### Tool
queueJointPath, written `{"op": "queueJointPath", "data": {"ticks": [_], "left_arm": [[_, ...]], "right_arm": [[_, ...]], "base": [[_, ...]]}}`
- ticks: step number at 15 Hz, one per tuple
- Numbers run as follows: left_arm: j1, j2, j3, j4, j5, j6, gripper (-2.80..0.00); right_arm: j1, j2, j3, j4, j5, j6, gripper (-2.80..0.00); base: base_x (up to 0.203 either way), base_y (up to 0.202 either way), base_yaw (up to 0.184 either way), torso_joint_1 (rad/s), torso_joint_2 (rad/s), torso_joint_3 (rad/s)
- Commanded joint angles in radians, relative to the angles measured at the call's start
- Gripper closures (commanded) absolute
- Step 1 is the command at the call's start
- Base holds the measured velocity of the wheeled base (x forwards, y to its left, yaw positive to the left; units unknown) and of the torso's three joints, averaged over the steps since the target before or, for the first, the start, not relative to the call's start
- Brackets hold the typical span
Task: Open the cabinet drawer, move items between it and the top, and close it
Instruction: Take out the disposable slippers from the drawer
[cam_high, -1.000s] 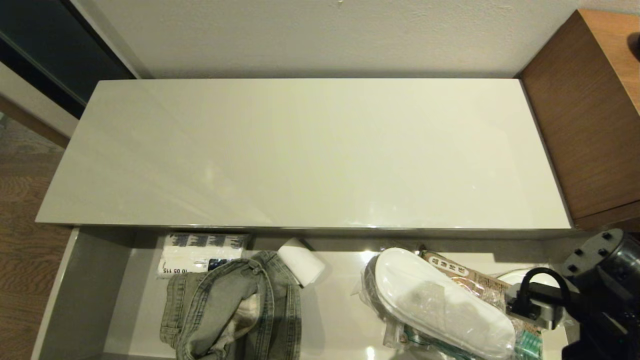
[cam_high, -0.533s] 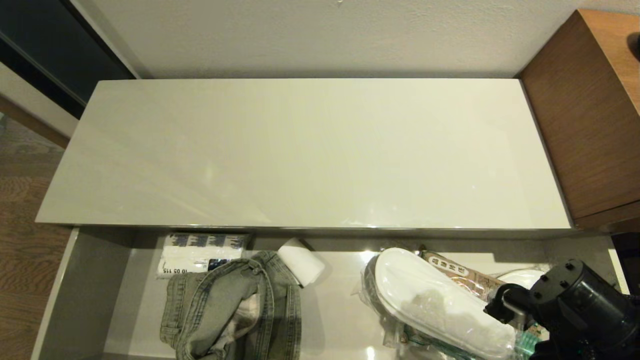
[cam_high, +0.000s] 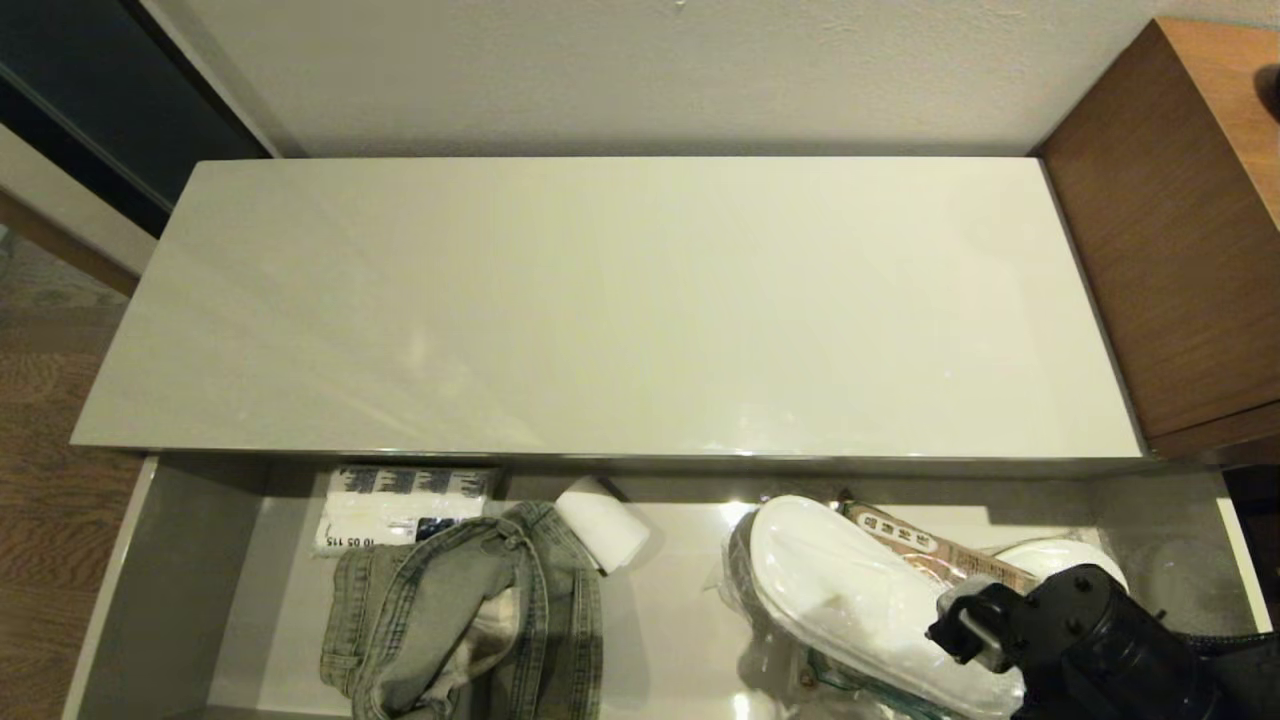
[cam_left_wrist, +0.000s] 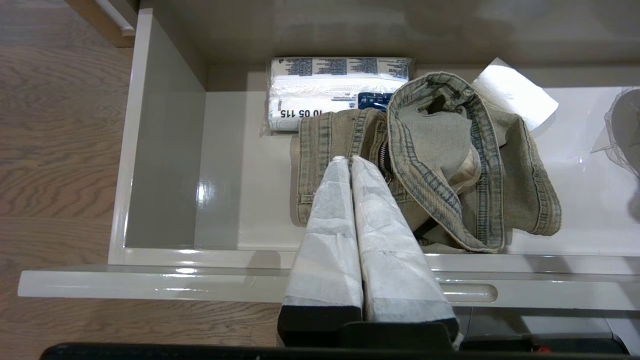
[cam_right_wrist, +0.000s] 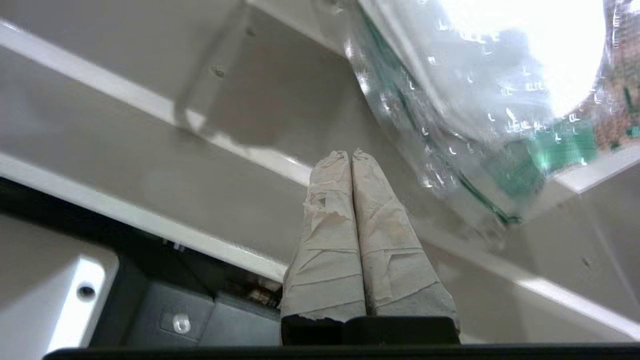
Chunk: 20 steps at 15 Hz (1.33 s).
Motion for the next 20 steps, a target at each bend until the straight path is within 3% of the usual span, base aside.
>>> {"op": "queueJointPath", "data": {"ticks": [1, 4, 8, 14, 20], "left_arm": [[0.0, 0.002, 0.0, 0.0, 0.0, 0.0, 0.0], [0.0, 0.002, 0.0, 0.0, 0.0, 0.0, 0.0], [0.0, 0.002, 0.0, 0.0, 0.0, 0.0, 0.0], [0.0, 0.002, 0.0, 0.0, 0.0, 0.0, 0.0], [0.0, 0.002, 0.0, 0.0, 0.0, 0.0, 0.0]], "right_arm": [[0.041, 0.032, 0.012, -0.004, -0.015, 0.014, 0.0], [0.145, 0.06, 0.01, -0.007, -0.097, 0.021, 0.0], [0.149, 0.103, 0.011, -0.015, -0.119, 0.067, 0.0], [0.148, 0.1, 0.039, -0.136, -0.075, 0.095, 0.0], [0.148, 0.081, 0.022, -0.167, 0.061, 0.174, 0.0]], "base": [[0.0, 0.0, 0.0, 0.0, 0.0, 0.0], [0.0, 0.0, 0.0, 0.0, 0.0, 0.0], [0.0, 0.0, 0.0, 0.0, 0.0, 0.0], [0.0, 0.0, 0.0, 0.0, 0.0, 0.0], [0.0, 0.0, 0.0, 0.0, 0.0, 0.0]]}}
